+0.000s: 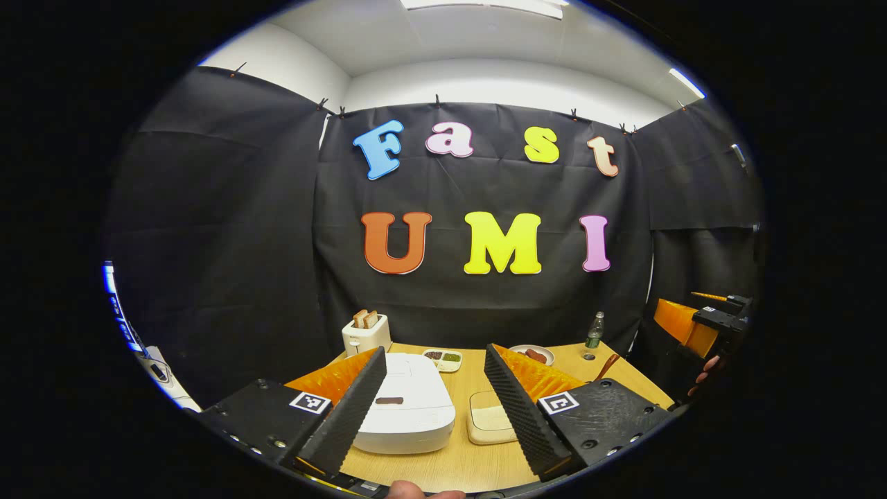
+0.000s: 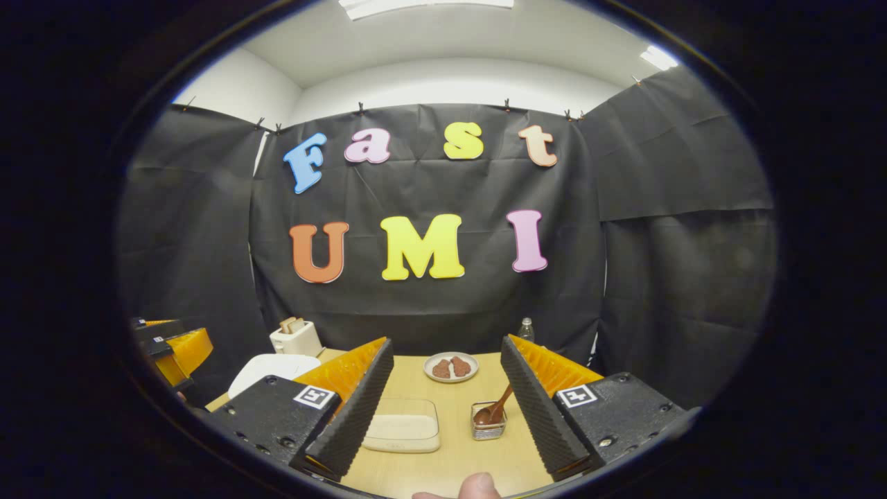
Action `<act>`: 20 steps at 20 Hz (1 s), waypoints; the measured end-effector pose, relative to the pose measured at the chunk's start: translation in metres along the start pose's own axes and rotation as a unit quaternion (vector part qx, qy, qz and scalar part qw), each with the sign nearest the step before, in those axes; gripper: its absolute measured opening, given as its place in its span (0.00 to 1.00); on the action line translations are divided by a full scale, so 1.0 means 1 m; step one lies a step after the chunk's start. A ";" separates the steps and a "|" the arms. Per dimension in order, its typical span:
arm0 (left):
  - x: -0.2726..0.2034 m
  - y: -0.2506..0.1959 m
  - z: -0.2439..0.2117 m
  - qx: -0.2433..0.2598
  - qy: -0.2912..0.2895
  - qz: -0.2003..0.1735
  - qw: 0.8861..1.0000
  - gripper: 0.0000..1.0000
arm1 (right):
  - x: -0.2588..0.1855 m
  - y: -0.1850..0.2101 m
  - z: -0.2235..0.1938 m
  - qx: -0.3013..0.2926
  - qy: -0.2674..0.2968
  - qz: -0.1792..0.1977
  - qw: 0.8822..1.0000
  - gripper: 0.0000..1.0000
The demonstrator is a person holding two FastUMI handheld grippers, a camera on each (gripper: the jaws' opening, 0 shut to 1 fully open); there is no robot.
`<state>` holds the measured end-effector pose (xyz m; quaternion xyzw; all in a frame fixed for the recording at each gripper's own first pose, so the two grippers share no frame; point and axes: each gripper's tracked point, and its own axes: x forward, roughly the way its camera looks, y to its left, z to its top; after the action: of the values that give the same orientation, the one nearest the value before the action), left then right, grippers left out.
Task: Close the left gripper, press the button to open the rice cooker; take a wooden spoon from the chopstick holder with the right hand, scoop a spoonful of rice and pour it into the rice cooker, then put the wooden spoon back into the chopstick holder.
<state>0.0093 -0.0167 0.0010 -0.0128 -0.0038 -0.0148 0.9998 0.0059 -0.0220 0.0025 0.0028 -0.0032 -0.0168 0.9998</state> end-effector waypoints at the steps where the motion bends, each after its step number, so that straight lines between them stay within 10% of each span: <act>1: 0.000 0.001 0.000 0.002 0.000 0.001 1.000 0.94 | 0.001 0.001 0.001 -0.006 -0.001 0.002 1.000 1.00; 12: 0.021 0.020 -0.024 0.002 0.052 0.006 0.999 0.94 | 0.034 0.019 -0.010 -0.023 0.013 0.037 0.999 0.99; 15: 0.041 0.030 -0.038 0.006 0.083 -0.002 0.997 0.71 | 0.049 0.017 -0.018 -0.017 0.015 0.038 0.999 0.99; 18: 0.055 0.037 -0.055 -0.016 0.127 -0.008 0.992 0.70 | 0.063 0.014 -0.033 -0.010 0.035 0.041 0.999 0.99; 20: 0.069 0.048 -0.065 -0.040 0.151 -0.001 0.988 0.29 | 0.072 0.010 -0.031 -0.005 0.032 0.041 0.999 1.00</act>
<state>0.0799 0.0277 -0.0649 -0.0505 0.1483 -0.0175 0.9875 0.0785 -0.0139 -0.0281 -0.0021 0.0287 0.0246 0.9993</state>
